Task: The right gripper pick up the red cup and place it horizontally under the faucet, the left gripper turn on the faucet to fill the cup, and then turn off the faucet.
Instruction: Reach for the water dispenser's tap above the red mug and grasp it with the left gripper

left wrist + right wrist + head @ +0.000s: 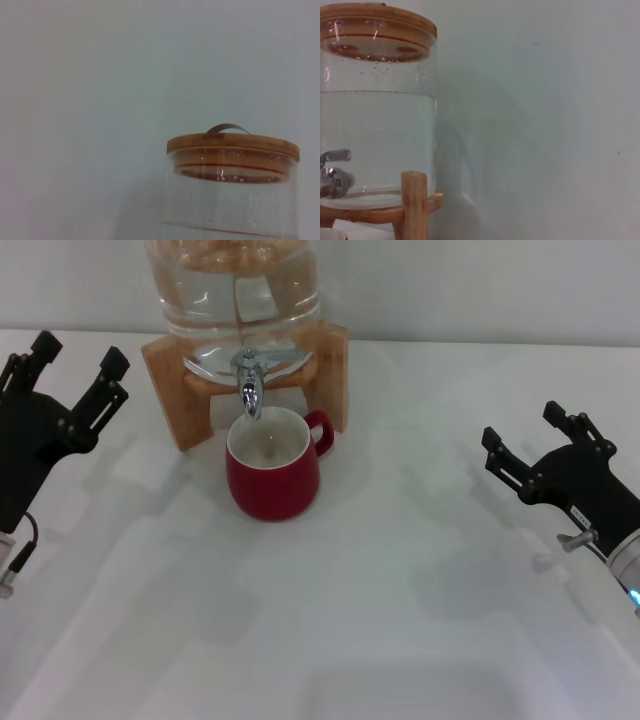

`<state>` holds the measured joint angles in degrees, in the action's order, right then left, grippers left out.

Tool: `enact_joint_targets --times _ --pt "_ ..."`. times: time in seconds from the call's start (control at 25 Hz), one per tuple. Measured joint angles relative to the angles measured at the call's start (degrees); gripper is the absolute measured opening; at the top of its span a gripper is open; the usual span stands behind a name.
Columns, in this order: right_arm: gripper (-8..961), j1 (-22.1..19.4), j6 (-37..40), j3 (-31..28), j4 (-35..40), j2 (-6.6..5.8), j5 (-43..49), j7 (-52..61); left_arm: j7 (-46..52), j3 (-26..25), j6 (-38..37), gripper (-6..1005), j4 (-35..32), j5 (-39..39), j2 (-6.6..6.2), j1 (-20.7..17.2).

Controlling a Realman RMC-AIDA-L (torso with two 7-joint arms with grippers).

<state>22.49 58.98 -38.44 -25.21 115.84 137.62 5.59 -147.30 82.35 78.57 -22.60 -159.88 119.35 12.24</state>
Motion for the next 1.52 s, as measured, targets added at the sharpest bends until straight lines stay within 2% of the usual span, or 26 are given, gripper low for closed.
enact_joint_targets --times 0.36,0.56,0.88,1.08,1.52 --pt "843 0.1 -0.1 0.0 0.0 0.06 -0.4 0.5 3.1 0.3 -1.7 858 -1.5 2.8 -0.33 1.3" --pt "843 0.4 -0.4 -0.2 0.4 0.12 -0.5 0.6 7.1 0.2 -6.8 858 -6.5 7.8 -0.49 0.8" --pt "843 0.6 -0.9 -0.4 1.0 0.18 -0.6 2.1 16.7 0.1 -16.0 858 -19.5 18.1 -0.43 -2.3" --pt "843 0.6 -1.0 -0.4 1.2 0.18 -0.6 2.2 27.5 0.1 -22.1 857 -30.3 29.0 -0.32 -5.1" --pt "843 0.9 -1.0 0.0 1.3 0.18 -0.6 2.2 53.0 -0.7 -26.3 857 -48.3 51.6 -0.4 -8.7"
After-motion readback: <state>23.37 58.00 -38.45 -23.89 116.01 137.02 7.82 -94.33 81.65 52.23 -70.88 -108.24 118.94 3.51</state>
